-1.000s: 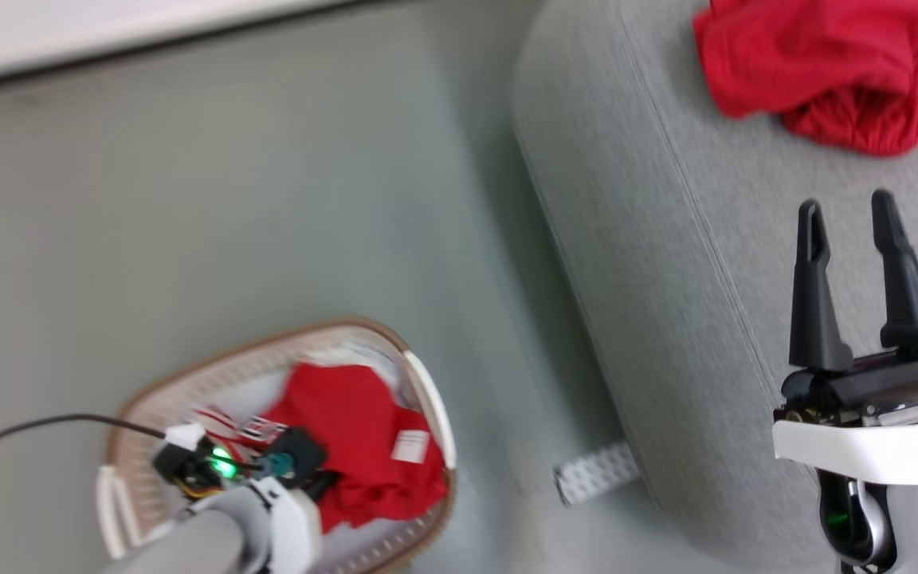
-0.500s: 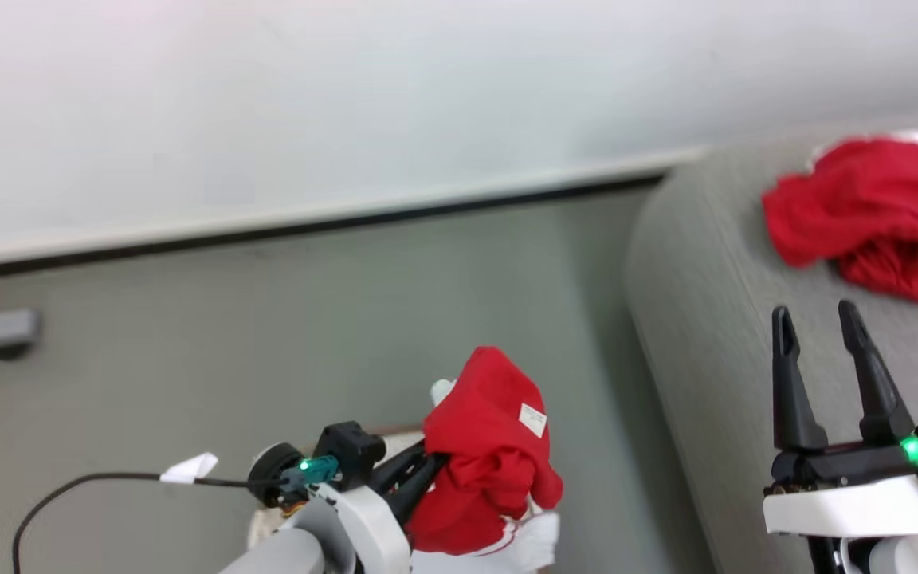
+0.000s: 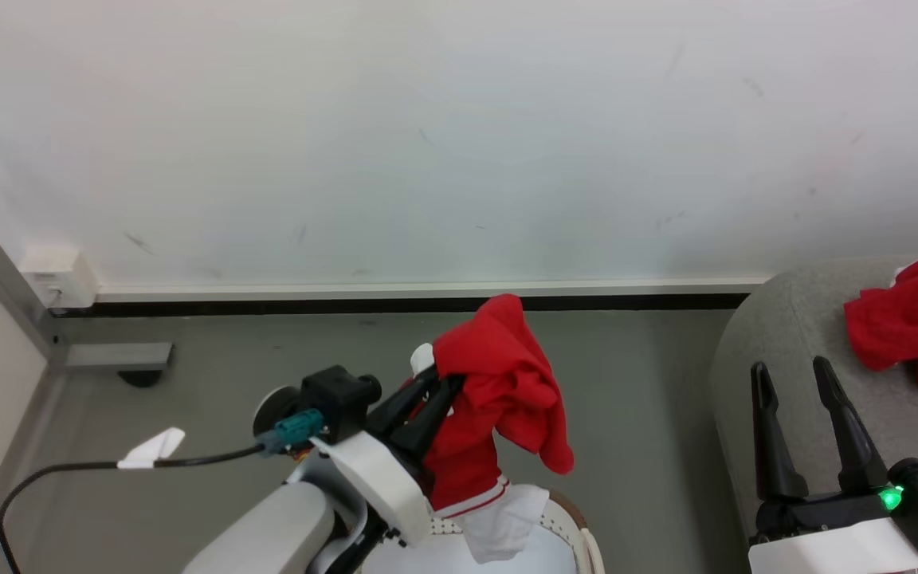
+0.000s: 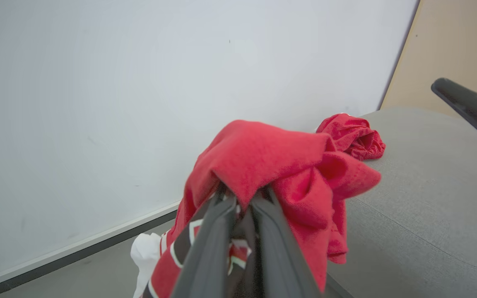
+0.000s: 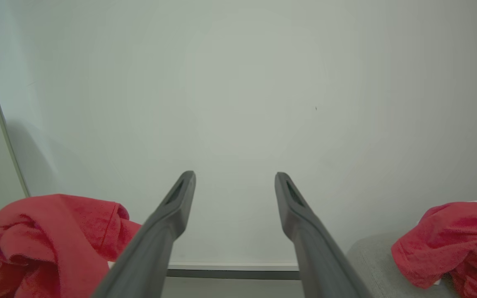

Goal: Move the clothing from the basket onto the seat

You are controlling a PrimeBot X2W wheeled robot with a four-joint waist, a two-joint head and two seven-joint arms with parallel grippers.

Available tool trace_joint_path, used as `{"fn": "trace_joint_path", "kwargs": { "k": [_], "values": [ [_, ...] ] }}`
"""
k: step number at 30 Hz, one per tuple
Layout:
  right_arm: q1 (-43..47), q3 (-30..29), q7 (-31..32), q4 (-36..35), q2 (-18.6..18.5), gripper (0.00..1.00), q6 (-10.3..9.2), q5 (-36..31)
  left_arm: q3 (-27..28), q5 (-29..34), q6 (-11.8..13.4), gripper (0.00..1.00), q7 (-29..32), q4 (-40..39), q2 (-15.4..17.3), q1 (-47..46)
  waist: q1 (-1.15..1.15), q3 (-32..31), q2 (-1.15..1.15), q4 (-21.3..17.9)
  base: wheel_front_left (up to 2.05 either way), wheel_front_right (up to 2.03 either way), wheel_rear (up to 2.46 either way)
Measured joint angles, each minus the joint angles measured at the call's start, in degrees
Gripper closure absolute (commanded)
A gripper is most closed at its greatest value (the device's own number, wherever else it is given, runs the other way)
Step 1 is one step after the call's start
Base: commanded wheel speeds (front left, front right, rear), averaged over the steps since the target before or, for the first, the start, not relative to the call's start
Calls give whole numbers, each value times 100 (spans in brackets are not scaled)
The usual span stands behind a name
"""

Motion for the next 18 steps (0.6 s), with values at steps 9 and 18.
{"fn": "trace_joint_path", "kwargs": {
  "k": [9,18],
  "values": [
    [98,298,0,59,1,0,0,142,421,-358,159,100,164,-637,65,-283,1,-221,0,230,0,0,0],
    [89,546,-1,56,-1,0,0,155,563,-431,319,100,182,-1132,125,-331,1,-215,0,231,0,0,0]
  ]
}}
